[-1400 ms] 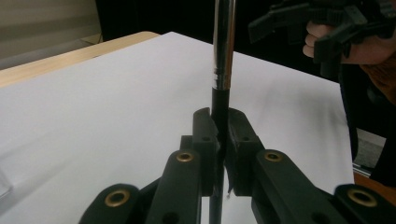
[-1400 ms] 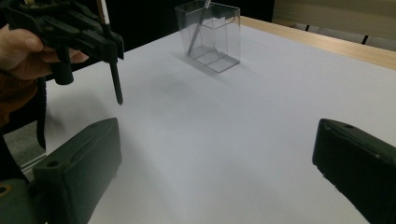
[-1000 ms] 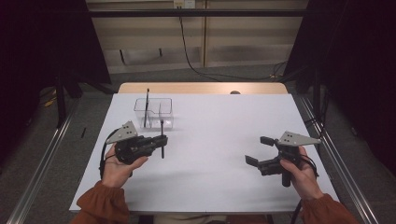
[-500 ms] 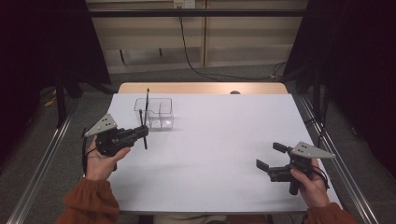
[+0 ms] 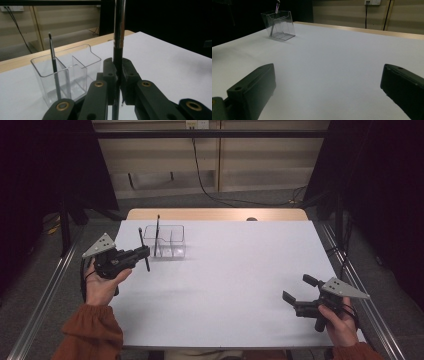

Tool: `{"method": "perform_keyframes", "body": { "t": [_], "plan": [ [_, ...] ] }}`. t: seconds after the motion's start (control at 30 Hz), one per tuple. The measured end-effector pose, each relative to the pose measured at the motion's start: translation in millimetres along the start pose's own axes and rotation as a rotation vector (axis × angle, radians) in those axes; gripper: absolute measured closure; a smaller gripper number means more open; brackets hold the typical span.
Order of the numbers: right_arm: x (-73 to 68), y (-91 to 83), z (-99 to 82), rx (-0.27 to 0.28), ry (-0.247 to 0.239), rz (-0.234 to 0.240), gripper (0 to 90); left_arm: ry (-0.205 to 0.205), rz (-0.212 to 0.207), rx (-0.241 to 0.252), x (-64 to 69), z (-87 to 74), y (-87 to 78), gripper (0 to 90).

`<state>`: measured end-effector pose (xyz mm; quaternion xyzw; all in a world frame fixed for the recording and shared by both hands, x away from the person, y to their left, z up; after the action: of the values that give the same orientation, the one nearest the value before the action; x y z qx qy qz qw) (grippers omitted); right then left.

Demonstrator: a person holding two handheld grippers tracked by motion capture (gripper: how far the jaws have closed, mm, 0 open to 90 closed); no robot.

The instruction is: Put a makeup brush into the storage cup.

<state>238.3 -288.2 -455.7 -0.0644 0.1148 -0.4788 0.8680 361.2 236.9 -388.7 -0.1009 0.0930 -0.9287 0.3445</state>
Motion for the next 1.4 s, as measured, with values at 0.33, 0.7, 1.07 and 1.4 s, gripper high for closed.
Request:
{"method": "perform_keyframes", "body": {
  "t": [0.33,0.7,1.07,1.4],
  "plan": [
    [-1.7,1.4,0.1,0.011,-0.029,0.013,0.0,-0.005,0.056,0.023,-19.4,18.0,1.7,84.1],
    [-3.1,4.2,-2.5,-0.010,-0.009,0.035,0.7,-0.026,0.126,0.048,-44.1,27.5,17.9,84.1],
    [-2.2,4.8,-2.4,-0.009,-0.010,0.023,0.0,0.003,0.180,0.040,-54.5,46.1,38.6,84.1],
    [-2.6,4.5,-2.3,-0.005,-0.008,0.028,0.0,-0.014,0.207,0.038,-62.7,51.5,57.7,84.1]
  ]
}}
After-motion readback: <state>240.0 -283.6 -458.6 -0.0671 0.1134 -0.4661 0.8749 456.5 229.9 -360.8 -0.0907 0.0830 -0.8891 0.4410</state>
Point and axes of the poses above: each handheld gripper's, and its own axes: y roughly forward along the jaws, z roughly out of its top, x roughly to its right, the point moved 3 cm from there along y, roughly forward along the jaws, and after that the axes turned 4 degrees about x, right-handed, at the moved point
